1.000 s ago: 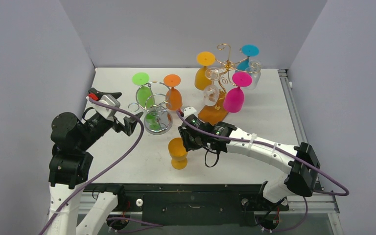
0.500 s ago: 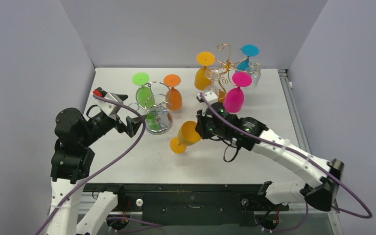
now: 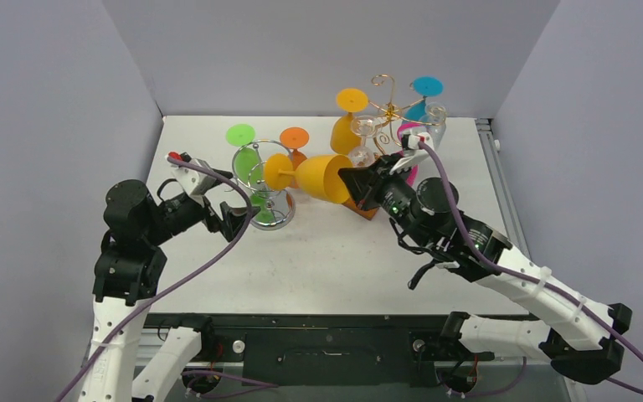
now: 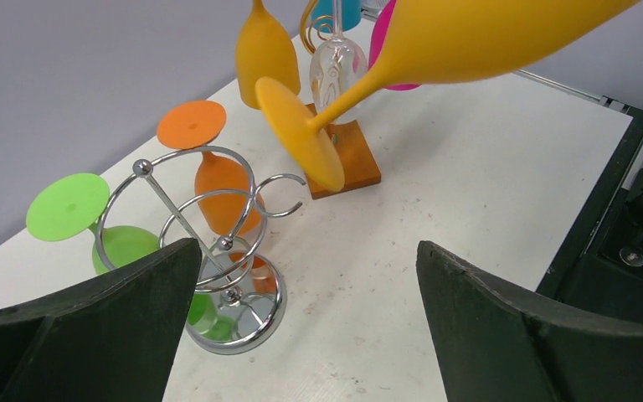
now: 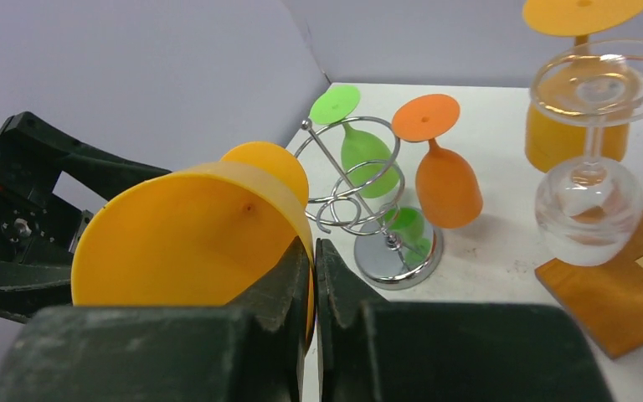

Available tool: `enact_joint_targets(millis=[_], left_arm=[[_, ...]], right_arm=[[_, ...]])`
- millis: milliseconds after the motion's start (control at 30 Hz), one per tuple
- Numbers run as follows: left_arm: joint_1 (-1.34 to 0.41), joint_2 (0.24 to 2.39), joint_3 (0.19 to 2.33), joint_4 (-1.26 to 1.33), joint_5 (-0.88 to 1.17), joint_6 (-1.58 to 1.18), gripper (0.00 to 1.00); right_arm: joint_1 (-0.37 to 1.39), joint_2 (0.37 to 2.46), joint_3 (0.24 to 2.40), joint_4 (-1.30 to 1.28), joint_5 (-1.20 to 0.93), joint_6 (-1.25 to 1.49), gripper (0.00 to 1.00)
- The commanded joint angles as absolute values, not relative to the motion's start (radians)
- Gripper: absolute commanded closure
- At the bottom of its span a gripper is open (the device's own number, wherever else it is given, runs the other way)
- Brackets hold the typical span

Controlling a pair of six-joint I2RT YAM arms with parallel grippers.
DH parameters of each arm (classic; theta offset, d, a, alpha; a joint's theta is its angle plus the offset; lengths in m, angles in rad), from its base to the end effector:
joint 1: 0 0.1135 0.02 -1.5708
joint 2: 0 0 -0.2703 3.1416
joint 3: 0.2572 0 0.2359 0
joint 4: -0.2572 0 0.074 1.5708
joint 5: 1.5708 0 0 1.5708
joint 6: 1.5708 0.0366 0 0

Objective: Place the wine glass upside down on the wine glass rack
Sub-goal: Turn the wine glass upside down at the wine rack.

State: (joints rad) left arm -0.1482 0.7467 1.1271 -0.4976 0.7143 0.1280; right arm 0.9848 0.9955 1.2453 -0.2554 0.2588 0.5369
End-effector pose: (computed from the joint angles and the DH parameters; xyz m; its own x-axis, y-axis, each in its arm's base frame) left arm 0.1074 -0.0403 0.4256 -0.0183 0.1003 -0.9948 0.7636 0.6437 0.0508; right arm 0.1121 0.1519 0.4542 -0.3422 0.3785 -0.8600 -0.5689 0.6450 0.5102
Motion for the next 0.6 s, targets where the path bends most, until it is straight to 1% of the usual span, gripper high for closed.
enact_joint_targets(millis=[0,33,67,167,300,433,500,533,567], left_arm=[[-0.147,0.773,1.152,-0.478,0.726,0.087,0.0],[-0.147,0.776,1.153,-0.469,0.727,0.08,0.0],[-0.146,0.777,1.149,-0.459,0.726,0.073,0.05],[-0.147,0.787,1.146,-0.442,0.715,0.062,0.12],[-0.147,0.829,1.179,-0.476,0.736,0.049,0.26],[-0.146,0.833,1.188,-0.453,0.78,0.029,0.4],[-0.146,0.828,1.195,-0.44,0.789,0.026,0.52],[-0.146,0.826,1.199,-0.439,0.793,0.033,0.63],[-0.146,0.823,1.204,-0.445,0.795,0.047,0.7]], right_arm=[[1.03,1.04,1.268,-0.109,0.303,0.552,1.0],[1.039,1.045,1.279,-0.107,0.305,0.547,1.0],[1.046,1.049,1.285,-0.105,0.308,0.544,1.0],[1.073,1.054,1.293,-0.095,0.32,0.531,1.0],[1.112,1.051,1.296,-0.075,0.329,0.502,1.0],[1.168,1.059,1.305,-0.06,0.358,0.445,1.0],[1.207,1.064,1.309,-0.057,0.385,0.408,1.0],[1.223,1.066,1.31,-0.057,0.398,0.394,1.0],[1.238,1.065,1.308,-0.055,0.409,0.381,1.0]])
